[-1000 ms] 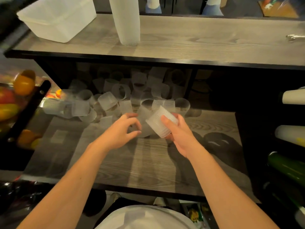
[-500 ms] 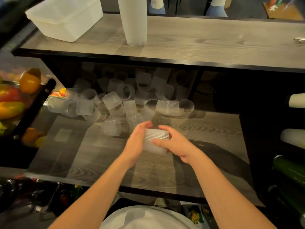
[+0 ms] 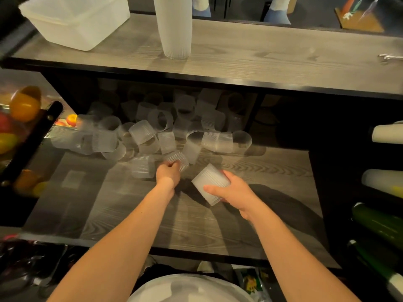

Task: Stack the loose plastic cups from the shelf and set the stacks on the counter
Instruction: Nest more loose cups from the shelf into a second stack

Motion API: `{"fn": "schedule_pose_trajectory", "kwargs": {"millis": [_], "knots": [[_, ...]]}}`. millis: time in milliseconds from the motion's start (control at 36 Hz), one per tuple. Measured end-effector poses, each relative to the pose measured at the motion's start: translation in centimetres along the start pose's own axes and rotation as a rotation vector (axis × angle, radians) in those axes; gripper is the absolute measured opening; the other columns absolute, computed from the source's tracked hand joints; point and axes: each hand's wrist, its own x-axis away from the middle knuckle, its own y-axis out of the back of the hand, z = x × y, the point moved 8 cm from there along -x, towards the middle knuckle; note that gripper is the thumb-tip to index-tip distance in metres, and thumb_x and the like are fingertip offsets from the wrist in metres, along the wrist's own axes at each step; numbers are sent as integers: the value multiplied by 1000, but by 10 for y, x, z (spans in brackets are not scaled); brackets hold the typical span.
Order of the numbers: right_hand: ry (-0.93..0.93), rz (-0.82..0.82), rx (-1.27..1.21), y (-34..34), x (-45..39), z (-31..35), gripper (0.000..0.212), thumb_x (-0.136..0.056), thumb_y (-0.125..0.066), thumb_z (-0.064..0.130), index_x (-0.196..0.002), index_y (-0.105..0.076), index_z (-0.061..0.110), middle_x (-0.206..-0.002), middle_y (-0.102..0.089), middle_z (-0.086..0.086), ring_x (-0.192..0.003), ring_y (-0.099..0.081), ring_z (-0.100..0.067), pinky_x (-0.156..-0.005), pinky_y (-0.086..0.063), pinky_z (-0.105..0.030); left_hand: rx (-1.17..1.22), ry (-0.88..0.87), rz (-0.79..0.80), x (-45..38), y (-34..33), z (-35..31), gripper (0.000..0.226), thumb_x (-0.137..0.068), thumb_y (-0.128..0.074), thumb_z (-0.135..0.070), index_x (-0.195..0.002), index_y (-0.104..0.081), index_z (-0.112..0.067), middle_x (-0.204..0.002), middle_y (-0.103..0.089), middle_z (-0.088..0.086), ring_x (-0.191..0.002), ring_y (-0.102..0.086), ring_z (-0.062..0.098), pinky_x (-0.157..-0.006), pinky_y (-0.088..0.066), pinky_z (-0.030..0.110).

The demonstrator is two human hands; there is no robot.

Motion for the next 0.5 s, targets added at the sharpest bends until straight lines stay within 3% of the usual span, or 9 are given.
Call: {"fn": "schedule_pose_trajectory", "kwargs": {"millis": [56, 111, 167, 250, 333, 361, 417, 472, 500], "knots": [[0, -16, -9, 2, 0, -1, 68, -77, -86, 31, -136, -53, 25, -114, -67, 4, -103, -66, -12, -88, -57, -32, 84, 28, -2, 6, 5, 2, 24, -95, -55, -17, -118, -62, -12, -110, -67, 9, -101, -61, 26, -84, -43, 30], [4, -35, -14, 4, -3, -3, 67, -78, -85, 31, -137, -53, 24, -113, -66, 5, -101, -65, -11, -81, -54, -28, 296, 121, 33, 17, 8, 7, 19, -94, -58, -9, -111, -57, -16, -108, -66, 8, -87, -60, 20, -77, -45, 31], [-7, -50, -4, 5, -5, -6, 71, -78, -85, 33, -140, -51, 23, -114, -65, 5, -100, -63, -10, -76, -51, -25, 558, 214, 126, 27, 8, 11, 20, -96, -47, -4, -109, -57, -16, -107, -65, 10, -84, -61, 21, -77, -48, 33], [-70, -72, 45, 5, -11, -14, 96, -66, -87, 50, -147, -45, 21, -124, -63, 2, -106, -62, -12, -80, -52, -27, 791, 245, 377, 39, 3, 7, 27, -99, -41, -23, -113, -62, -13, -102, -64, 8, -89, -62, 23, -80, -49, 38], [-112, -51, 104, -1, -14, -16, 131, -44, -87, 68, -154, -34, 21, -141, -56, -1, -122, -57, -18, -102, -51, -41, 771, 174, 567, 53, 2, -5, 45, -93, -53, -53, -121, -63, -20, -97, -67, 7, -87, -63, 20, -78, -47, 33], [-111, -25, 117, -5, -13, -14, 130, -45, -88, 68, -154, -33, 21, -141, -56, 0, -122, -57, -18, -103, -50, -41, 709, 124, 611, 55, 2, -8, 51, -89, -58, -55, -126, -61, -20, -105, -69, 11, -93, -65, 22, -80, -47, 33], [-57, 41, 126, -15, -12, -4, 104, -62, -90, 53, -147, -42, 19, -129, -62, 3, -112, -62, -12, -95, -54, -33, 576, 35, 631, 54, 4, -9, 64, -85, -69, -52, -137, -52, -19, -126, -62, 20, -108, -59, 29, -89, -44, 39], [-15, 107, 113, -22, -10, 6, 72, -73, -88, 34, -133, -50, 20, -116, -66, 6, -102, -66, -8, -87, -55, -25, 420, -44, 583, 51, 9, -11, 56, -92, -60, -52, -135, -54, -18, -135, -59, 18, -115, -57, 29, -94, -42, 43], [9, 145, 112, -26, -9, 10, 68, -74, -88, 29, -131, -52, 19, -115, -68, 5, -101, -67, -9, -87, -56, -26, 357, -67, 532, 51, 14, -13, 47, -98, -50, -50, -130, -60, -17, -131, -64, 13, -117, -59, 26, -95, -44, 43]]}}
